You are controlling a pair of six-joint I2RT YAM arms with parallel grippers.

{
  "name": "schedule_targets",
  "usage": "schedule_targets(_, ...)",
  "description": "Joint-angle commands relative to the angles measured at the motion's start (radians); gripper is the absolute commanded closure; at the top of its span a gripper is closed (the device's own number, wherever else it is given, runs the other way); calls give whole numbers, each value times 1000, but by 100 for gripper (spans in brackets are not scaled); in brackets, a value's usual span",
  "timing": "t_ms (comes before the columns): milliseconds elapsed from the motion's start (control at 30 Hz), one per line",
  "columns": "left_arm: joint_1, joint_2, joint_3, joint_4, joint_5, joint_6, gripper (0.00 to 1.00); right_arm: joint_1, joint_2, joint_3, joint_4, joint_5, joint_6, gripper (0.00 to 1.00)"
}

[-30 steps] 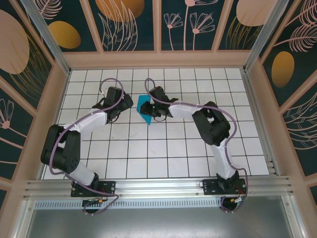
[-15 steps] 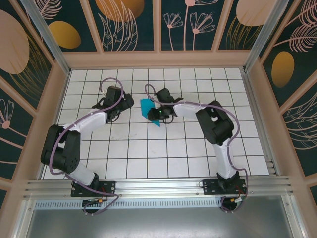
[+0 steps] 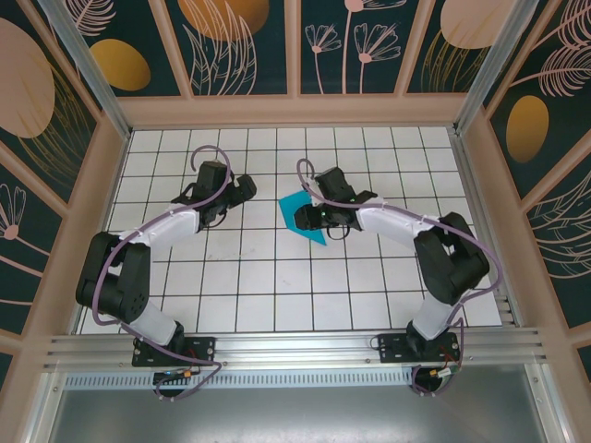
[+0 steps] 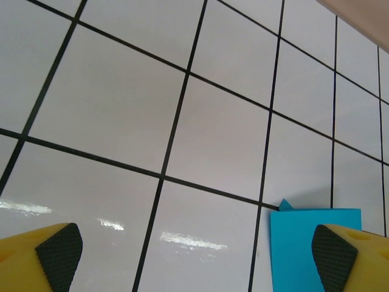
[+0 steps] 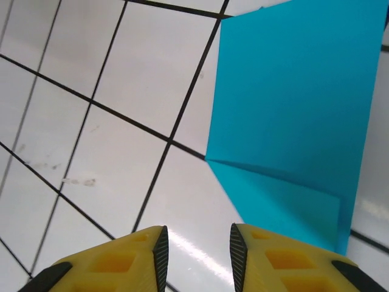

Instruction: Fold a paper plane with a square sheet of paper (pick it up from the middle)

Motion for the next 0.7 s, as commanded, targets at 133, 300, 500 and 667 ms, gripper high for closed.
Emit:
schedule_targets(133, 8, 2, -17, 85, 119, -22, 2, 2, -21, -96, 42, 61, 246, 68)
schedule_targets(300, 7, 1, -62, 180, 224, -62, 4, -18, 7, -71, 126, 76, 317, 69)
schedule_targets(500, 4, 29, -103, 267, 332, -173, 7, -50, 53, -82, 222, 88, 429, 70)
schedule_targets(667, -18, 71, -128, 343, 400, -283, 12, -80, 112, -59, 246, 0, 426, 70)
